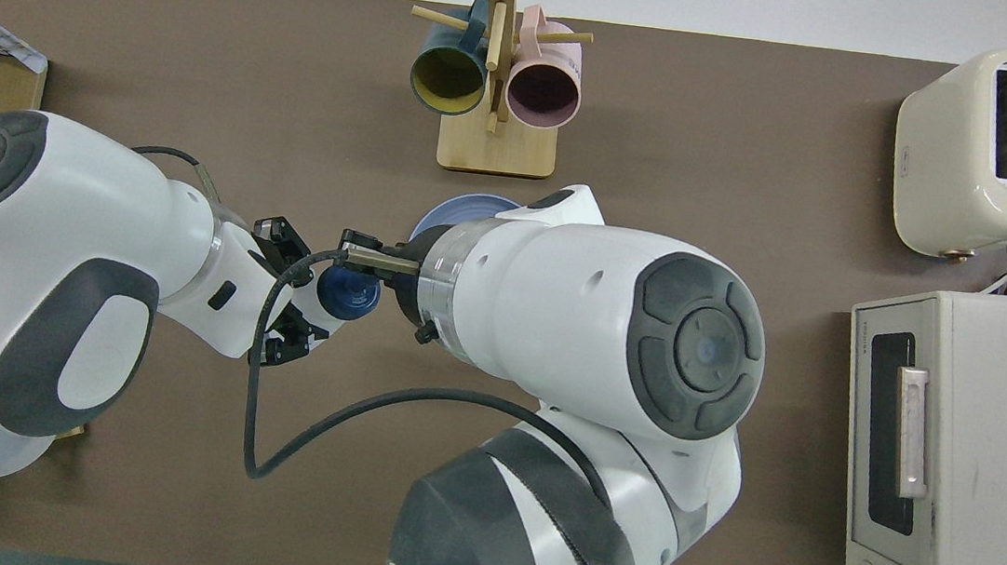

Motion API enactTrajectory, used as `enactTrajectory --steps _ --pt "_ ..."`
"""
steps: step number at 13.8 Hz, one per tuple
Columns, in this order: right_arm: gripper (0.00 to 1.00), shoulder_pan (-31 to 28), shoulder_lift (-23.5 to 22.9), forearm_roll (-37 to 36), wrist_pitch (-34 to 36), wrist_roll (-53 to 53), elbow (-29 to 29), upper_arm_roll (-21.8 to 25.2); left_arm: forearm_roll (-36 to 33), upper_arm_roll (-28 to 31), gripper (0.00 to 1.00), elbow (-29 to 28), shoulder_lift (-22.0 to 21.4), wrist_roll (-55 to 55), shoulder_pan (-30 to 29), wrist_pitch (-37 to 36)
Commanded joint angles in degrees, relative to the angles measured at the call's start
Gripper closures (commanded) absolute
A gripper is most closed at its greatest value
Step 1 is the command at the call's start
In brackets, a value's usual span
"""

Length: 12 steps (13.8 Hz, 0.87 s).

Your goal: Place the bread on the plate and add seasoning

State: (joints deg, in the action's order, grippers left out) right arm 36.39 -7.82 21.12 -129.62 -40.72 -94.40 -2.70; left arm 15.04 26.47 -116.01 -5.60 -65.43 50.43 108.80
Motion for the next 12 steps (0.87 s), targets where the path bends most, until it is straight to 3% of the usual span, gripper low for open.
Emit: enactTrajectory --steps 1,12 --pt "1.00 0.00 -0.09 0.06 -0.72 -1.11 -0.43 -0.20 1.05 0.42 1.00 -1.50 -1.87 -0.93 0.37 1.24" --pt "1.00 -2.73 -0.45 4.54 -0.90 -4.71 0.54 0.51 1.05 0.60 1.00 -1.58 -1.87 -0.93 0.54 1.15"
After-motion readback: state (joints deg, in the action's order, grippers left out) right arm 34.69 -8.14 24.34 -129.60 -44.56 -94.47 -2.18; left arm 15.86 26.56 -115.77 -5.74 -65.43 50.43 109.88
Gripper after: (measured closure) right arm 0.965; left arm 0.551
